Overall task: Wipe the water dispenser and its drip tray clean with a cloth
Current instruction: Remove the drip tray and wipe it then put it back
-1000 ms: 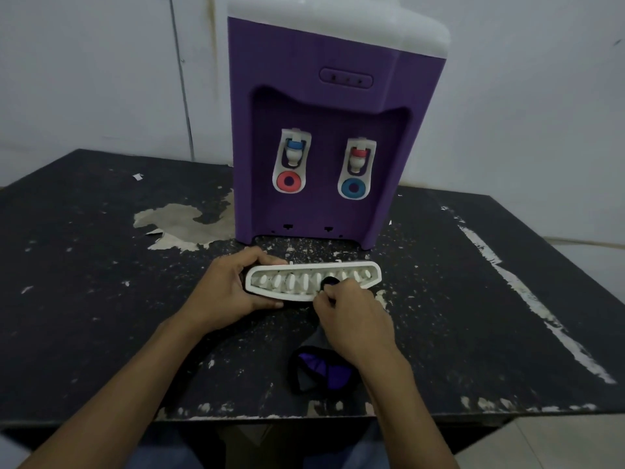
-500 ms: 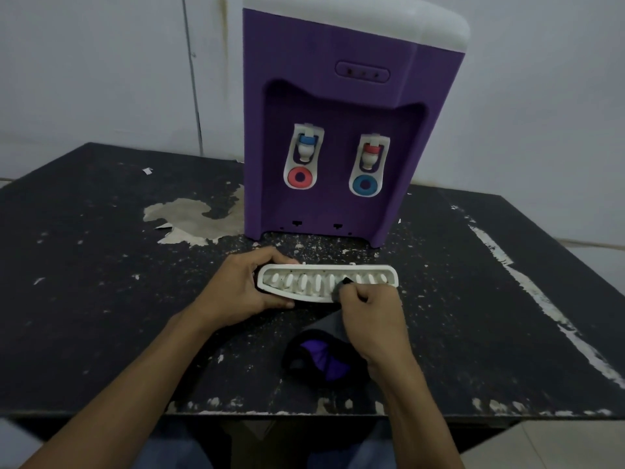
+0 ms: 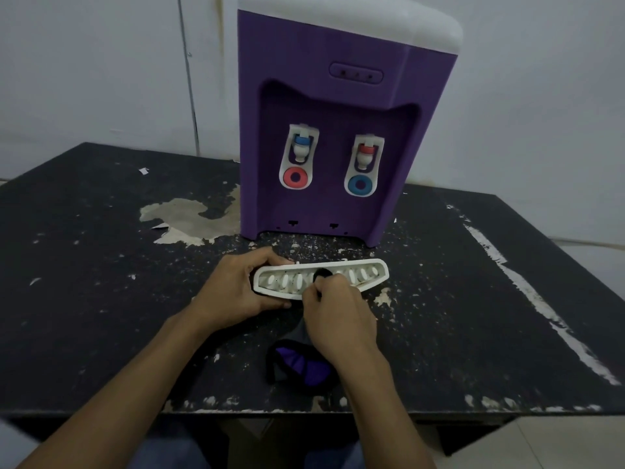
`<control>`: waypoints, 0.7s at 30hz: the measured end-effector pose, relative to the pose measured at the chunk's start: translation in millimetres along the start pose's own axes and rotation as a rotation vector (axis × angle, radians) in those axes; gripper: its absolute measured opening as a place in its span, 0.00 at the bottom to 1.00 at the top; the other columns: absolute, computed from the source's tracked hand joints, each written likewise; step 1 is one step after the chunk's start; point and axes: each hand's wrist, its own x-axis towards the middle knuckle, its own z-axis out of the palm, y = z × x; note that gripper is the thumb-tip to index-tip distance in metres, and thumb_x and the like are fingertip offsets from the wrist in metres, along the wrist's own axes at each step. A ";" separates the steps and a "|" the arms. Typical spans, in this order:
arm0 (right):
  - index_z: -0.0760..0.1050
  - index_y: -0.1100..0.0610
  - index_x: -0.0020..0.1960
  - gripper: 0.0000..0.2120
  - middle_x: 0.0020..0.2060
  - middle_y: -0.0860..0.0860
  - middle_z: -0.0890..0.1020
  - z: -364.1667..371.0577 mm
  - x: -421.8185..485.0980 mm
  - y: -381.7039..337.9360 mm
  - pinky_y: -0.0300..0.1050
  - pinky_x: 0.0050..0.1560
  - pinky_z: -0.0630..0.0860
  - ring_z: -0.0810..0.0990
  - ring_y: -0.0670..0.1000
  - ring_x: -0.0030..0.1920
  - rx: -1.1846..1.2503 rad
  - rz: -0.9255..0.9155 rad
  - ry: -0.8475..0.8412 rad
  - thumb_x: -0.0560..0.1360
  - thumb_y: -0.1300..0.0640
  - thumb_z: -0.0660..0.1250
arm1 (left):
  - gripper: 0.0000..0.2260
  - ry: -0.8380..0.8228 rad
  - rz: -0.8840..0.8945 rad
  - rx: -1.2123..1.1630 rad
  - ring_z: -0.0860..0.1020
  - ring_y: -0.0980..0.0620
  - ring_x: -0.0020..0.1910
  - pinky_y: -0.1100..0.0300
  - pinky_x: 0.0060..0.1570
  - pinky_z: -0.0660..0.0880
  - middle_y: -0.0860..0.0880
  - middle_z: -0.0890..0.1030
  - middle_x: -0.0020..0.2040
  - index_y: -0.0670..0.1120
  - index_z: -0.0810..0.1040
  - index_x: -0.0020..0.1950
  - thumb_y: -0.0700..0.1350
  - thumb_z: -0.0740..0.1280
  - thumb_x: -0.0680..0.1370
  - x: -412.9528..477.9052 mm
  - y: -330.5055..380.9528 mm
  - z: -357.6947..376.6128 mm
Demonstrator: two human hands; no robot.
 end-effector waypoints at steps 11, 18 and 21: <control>0.70 0.53 0.42 0.12 0.38 0.46 0.73 -5.6 -4.0 6.9 0.52 0.50 0.70 0.72 0.53 0.41 -0.147 -0.036 -0.078 0.82 0.49 0.55 | 0.21 0.027 0.067 0.027 0.85 0.57 0.49 0.52 0.49 0.81 0.59 0.85 0.53 0.49 0.83 0.53 0.45 0.85 0.63 -2.3 0.8 2.3; 0.66 0.54 0.30 0.19 0.25 0.46 0.71 -18.0 12.0 35.0 0.48 0.39 0.71 0.72 0.47 0.31 0.038 -0.165 -0.227 0.79 0.53 0.62 | 0.22 0.017 0.024 0.028 0.84 0.56 0.47 0.50 0.49 0.81 0.58 0.85 0.50 0.50 0.83 0.53 0.45 0.85 0.62 -1.1 -2.3 0.6; 0.64 0.55 0.28 0.22 0.22 0.43 0.65 -23.1 15.5 44.7 0.43 0.35 0.65 0.68 0.41 0.26 0.130 -0.212 -0.271 0.79 0.54 0.63 | 0.22 -0.001 0.011 0.025 0.84 0.55 0.48 0.50 0.49 0.81 0.58 0.85 0.49 0.51 0.83 0.52 0.46 0.85 0.62 -0.8 -2.3 -0.2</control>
